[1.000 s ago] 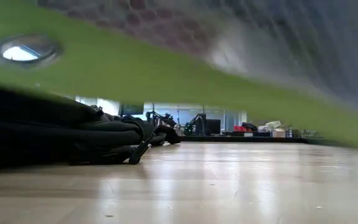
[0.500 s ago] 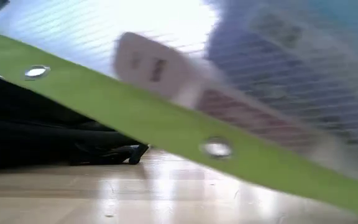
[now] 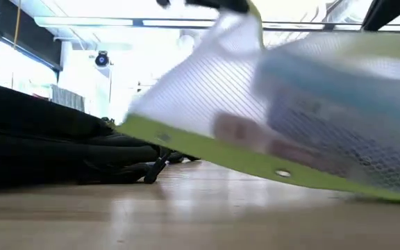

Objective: Unpack backpack
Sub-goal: Close the green zip bag, then put the green zip bag into the black backpack

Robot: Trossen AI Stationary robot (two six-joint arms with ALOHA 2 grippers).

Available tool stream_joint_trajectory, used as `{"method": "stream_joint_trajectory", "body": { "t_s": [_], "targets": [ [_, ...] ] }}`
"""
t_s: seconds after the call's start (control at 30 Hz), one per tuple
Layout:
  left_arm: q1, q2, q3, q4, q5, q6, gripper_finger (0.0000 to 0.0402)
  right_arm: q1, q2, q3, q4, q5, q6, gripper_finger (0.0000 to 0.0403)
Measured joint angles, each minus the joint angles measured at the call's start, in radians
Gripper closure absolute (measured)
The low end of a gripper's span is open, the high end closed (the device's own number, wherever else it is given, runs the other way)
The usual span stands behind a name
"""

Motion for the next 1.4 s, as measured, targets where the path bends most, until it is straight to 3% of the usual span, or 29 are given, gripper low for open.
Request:
{"method": "stream_joint_trajectory", "body": {
  "t_s": [0.2,0.37,0.53,0.63,0.73,0.83,1.0,1.17,1.3,1.4],
  "targets": [
    [0.086,0.031,0.000,-0.001,0.252,-0.092,0.0362,-0.029,-0.038,0.000,0.000,-0.125,-0.042,0.0374],
    [0.087,0.023,0.002,-0.049,0.327,-0.011,0.0318,0.002,-0.041,-0.011,0.002,-0.182,-0.006,0.0303],
    [0.033,-0.005,0.119,-0.296,0.361,0.107,0.0294,0.065,-0.041,-0.083,0.008,-0.183,0.028,0.0233],
    [-0.012,-0.003,0.220,-0.515,0.372,0.085,0.0288,0.109,-0.041,-0.133,0.052,-0.164,0.069,0.0204],
    [-0.053,-0.003,0.294,-0.687,0.433,-0.045,0.0284,0.156,-0.041,-0.180,0.208,-0.134,0.068,0.0188],
    [-0.086,-0.003,0.331,-0.841,0.571,-0.215,0.0280,0.202,-0.041,-0.218,0.417,-0.083,0.027,0.0184],
    [-0.150,0.030,0.330,-1.014,0.774,-0.397,0.0266,0.254,-0.040,-0.302,0.806,-0.001,-0.161,0.0183],
    [-0.209,0.060,0.330,-1.202,0.906,-0.555,0.0241,0.254,-0.040,-0.417,1.125,0.023,-0.329,0.0183],
    [-0.243,0.068,0.329,-1.375,1.005,-0.708,0.0222,0.241,-0.040,-0.486,1.215,-0.020,-0.351,0.0183],
    [-0.270,0.068,0.313,-1.408,1.020,-0.719,0.0211,0.239,-0.040,-0.510,1.217,-0.058,-0.325,0.0183]
  ]
}}
